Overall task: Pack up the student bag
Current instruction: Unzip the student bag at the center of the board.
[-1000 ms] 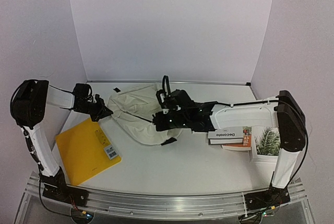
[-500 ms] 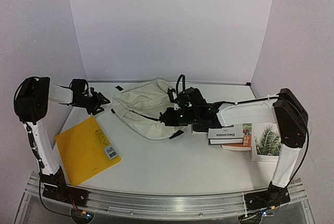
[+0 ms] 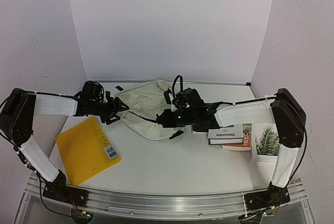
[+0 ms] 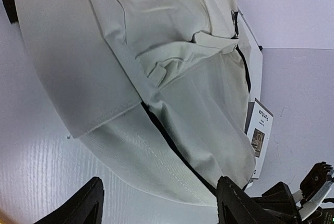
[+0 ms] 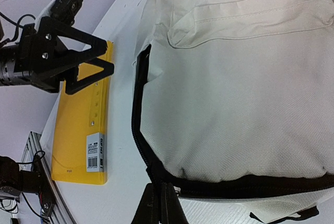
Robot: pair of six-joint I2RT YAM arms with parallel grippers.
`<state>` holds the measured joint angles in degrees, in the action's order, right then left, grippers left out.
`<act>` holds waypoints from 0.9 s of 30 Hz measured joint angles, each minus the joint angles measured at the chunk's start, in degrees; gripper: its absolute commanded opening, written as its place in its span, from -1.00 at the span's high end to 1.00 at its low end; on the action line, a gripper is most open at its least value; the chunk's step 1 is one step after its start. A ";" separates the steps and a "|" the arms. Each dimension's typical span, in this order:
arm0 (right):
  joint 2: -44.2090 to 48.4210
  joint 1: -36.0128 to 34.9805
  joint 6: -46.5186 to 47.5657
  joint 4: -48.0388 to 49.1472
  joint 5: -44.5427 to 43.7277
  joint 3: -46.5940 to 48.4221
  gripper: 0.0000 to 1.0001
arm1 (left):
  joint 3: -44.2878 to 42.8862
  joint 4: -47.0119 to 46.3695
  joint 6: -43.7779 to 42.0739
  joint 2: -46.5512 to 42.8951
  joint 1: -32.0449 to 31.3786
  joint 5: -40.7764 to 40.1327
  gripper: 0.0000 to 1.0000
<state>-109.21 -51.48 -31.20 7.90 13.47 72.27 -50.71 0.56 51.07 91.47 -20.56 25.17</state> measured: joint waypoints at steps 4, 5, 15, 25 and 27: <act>-0.53 -0.25 0.18 0.07 0.18 0.05 1.00 | 0.93 -0.18 3.89 -0.44 -3.03 -1.05 -0.53; -0.56 -0.29 0.23 0.08 0.18 0.06 1.00 | 0.93 -0.39 4.62 -0.44 -3.58 -1.26 -0.53; -0.58 -0.52 1.02 0.24 0.08 0.06 1.00 | -1.56 -0.71 7.57 2.46 -6.87 -1.86 -0.47; -1.38 -1.00 1.44 0.29 -0.11 0.05 1.00 | -5.51 -1.77 7.51 9.22 -7.55 -1.10 0.25; -1.49 -1.10 1.44 0.27 -0.25 0.04 1.00 | -5.65 -2.15 7.93 9.93 -7.65 -1.12 0.50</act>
<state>-110.69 -52.58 -29.76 8.17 13.22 72.31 -56.36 -1.58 59.00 101.40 -28.21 24.05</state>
